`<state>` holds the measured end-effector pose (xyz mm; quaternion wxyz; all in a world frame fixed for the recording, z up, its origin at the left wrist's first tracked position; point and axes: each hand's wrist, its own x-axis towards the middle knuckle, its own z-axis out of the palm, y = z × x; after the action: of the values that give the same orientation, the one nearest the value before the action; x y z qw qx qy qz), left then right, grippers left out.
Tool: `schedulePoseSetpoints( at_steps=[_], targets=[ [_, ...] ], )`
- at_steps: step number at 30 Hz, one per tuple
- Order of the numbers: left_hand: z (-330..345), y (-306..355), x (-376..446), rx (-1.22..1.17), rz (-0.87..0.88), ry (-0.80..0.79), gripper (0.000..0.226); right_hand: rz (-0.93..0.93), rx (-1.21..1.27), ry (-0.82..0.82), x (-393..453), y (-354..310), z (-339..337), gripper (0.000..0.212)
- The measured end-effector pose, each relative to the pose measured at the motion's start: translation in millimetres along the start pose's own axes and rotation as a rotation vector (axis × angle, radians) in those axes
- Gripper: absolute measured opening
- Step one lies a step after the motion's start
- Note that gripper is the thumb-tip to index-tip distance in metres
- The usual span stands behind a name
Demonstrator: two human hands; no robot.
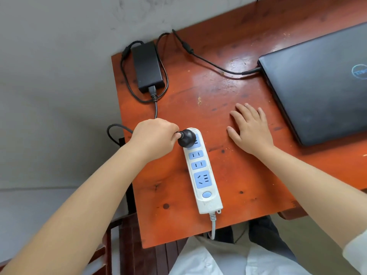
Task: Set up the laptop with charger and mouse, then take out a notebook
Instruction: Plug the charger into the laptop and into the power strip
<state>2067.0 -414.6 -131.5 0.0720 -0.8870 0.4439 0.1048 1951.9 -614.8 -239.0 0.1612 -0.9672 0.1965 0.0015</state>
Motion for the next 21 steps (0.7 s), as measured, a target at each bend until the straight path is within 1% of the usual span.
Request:
schedulePoseSetpoints(
  at_steps=[4,8,13,16,19,20,21],
  targets=[
    [-12,7,8,0.085,-0.001,-0.123,0.029,0.001,0.005,-0.013,0,-1,-2,0.049],
    [-13,19,14,0.19,0.028,-0.153,0.03,-0.001,0.013,-0.017,0,-2,-3,0.049],
    [-11,27,13,0.214,0.063,-0.104,0.03,0.001,0.009,-0.017,-1,-1,-3,0.049],
    [-6,16,1,0.156,0.026,-0.078,0.029,-0.001,0.01,-0.013,0,-2,-4,0.049],
    [-8,16,-9,0.025,0.098,0.024,0.013,-0.003,0.002,-0.027,-1,-2,-4,0.05],
    [-9,17,-8,0.055,0.098,0.014,0.012,-0.004,0.0,-0.029,-1,-2,-4,0.05],
    [-9,20,-6,0.112,0.073,-0.047,0.013,-0.004,0.0,-0.026,0,-2,-4,0.05]
  ],
)
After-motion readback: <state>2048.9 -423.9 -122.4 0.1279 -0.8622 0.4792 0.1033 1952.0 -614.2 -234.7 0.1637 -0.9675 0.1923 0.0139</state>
